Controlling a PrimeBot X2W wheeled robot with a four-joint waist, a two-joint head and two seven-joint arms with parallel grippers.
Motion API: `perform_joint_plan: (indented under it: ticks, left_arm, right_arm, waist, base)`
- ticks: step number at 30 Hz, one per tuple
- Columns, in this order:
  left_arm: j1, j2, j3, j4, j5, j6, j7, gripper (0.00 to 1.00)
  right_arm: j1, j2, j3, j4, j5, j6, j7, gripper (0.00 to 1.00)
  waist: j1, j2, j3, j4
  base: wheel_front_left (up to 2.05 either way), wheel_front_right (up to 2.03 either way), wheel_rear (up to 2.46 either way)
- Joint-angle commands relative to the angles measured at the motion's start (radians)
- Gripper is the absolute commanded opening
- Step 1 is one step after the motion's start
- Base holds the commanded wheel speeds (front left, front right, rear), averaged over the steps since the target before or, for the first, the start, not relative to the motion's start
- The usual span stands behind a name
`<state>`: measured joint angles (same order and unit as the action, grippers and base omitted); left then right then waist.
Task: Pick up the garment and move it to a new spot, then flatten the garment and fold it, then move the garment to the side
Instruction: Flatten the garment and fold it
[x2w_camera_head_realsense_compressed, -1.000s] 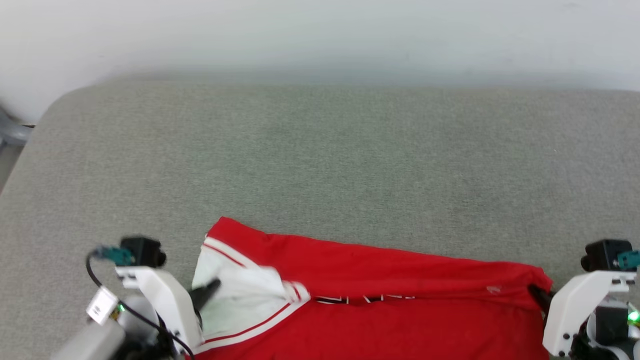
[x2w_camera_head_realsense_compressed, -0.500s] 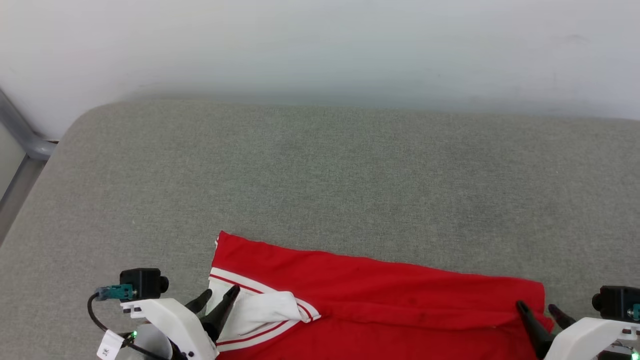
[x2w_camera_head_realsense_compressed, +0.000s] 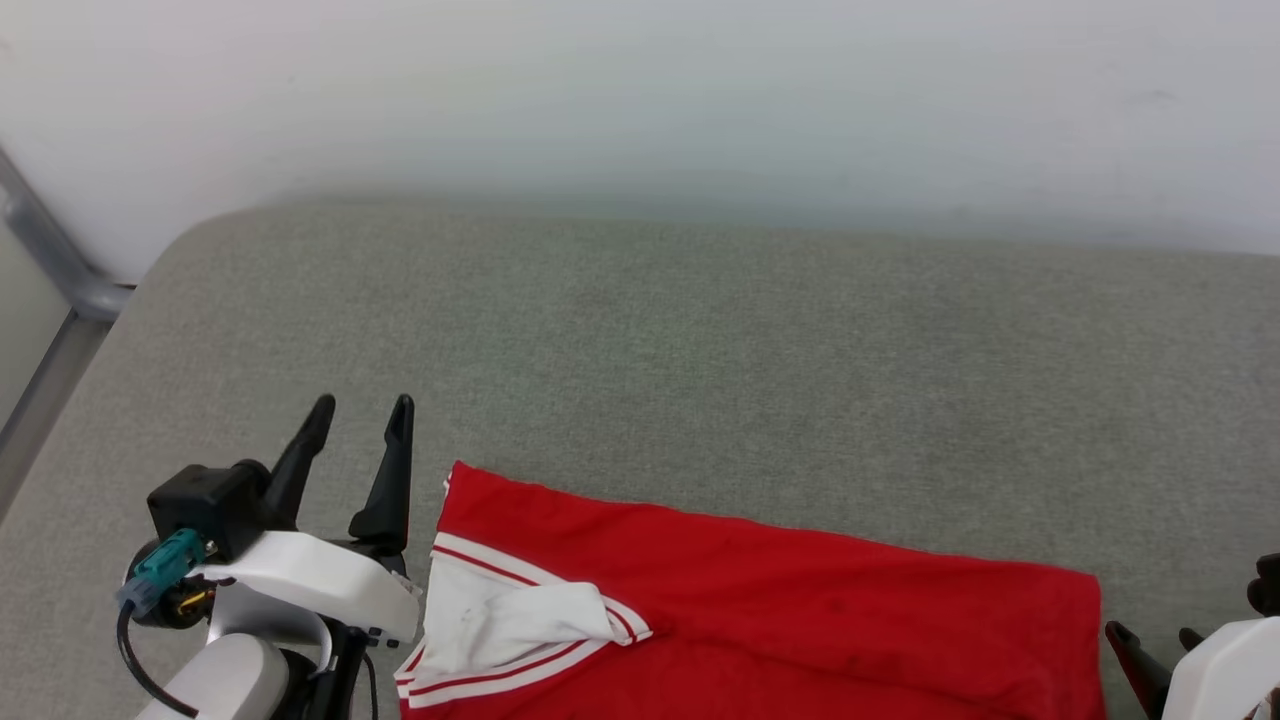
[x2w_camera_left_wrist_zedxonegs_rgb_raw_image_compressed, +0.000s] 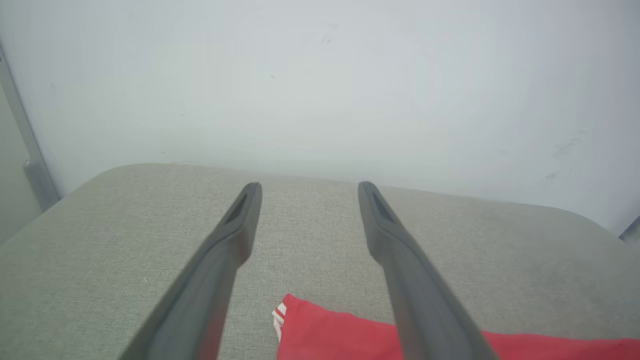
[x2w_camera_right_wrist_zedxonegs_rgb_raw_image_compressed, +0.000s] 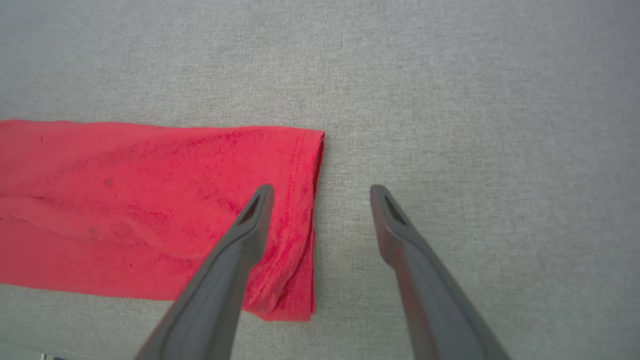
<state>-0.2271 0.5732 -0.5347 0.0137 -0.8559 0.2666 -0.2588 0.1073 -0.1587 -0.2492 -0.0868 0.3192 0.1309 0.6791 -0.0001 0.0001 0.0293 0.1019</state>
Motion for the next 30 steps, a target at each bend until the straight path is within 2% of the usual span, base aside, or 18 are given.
perform_joint_plan:
  ticks: [1,4,7,16,17,18,19,23,30]
  left_arm:
    - [0.007,-0.001,0.010,-0.018,0.030,0.017,-0.005,1.00]
    - [0.026,-0.013,0.034,-0.078,0.104,0.044,-0.007,1.00]
    - [0.048,-0.031,0.050,-0.119,0.153,0.052,-0.008,1.00]
    - [0.085,-0.074,0.085,-0.130,0.204,0.013,-0.007,1.00]
    - [0.087,-0.076,0.084,-0.125,0.208,0.009,-0.007,1.00]
    - [0.089,-0.079,0.086,-0.123,0.213,0.007,-0.007,1.00]
    - [0.089,-0.084,0.089,-0.122,0.215,0.001,-0.007,1.00]
    - [0.102,-0.091,0.090,-0.105,0.226,-0.009,-0.007,1.00]
    - [0.120,-0.066,0.085,-0.087,0.248,-0.002,-0.002,1.00]
  right_arm:
    - [0.006,-0.007,0.003,0.001,-0.009,0.000,0.015,1.00]
    - [0.002,-0.012,0.012,0.020,-0.016,0.000,0.035,1.00]
    - [-0.015,-0.005,0.031,0.055,-0.014,-0.001,0.037,1.00]
    - [-0.073,0.006,0.100,0.236,0.028,0.000,0.037,1.00]
    - [-0.076,0.005,0.112,0.252,0.035,0.000,0.044,0.49]
    - [-0.078,0.010,0.117,0.265,0.052,0.000,0.047,0.17]
    - [-0.079,0.011,0.121,0.275,0.057,0.001,0.054,0.00]
    - [-0.092,-0.016,0.119,0.261,0.064,-0.001,0.041,0.00]
    - [-0.124,-0.053,0.088,0.199,0.057,-0.001,0.053,0.00]
  waist:
    - [0.0001,-0.0001,0.017,0.015]
    - [0.0001,-0.0001,0.041,0.030]
    - [0.0001,-0.0001,0.069,0.045]
    - [0.0001,-0.0001,0.132,0.067]
    - [0.0001,-0.0001,0.134,0.068]
    - [0.0001,-0.0001,0.135,0.069]
    - [0.0001,-0.0001,0.134,0.069]
    - [0.0001,-0.0001,0.114,0.059]
    - [0.0001,-0.0001,0.063,0.018]
  base:
    - [0.00,0.00,0.00]
    - [0.00,0.00,0.00]
    - [0.00,0.00,0.00]
    - [0.00,0.00,0.00]
    - [0.00,0.00,0.00]
    - [0.00,0.00,0.00]
    - [0.00,0.00,0.00]
    - [0.00,0.00,0.00]
    - [0.00,0.00,0.00]
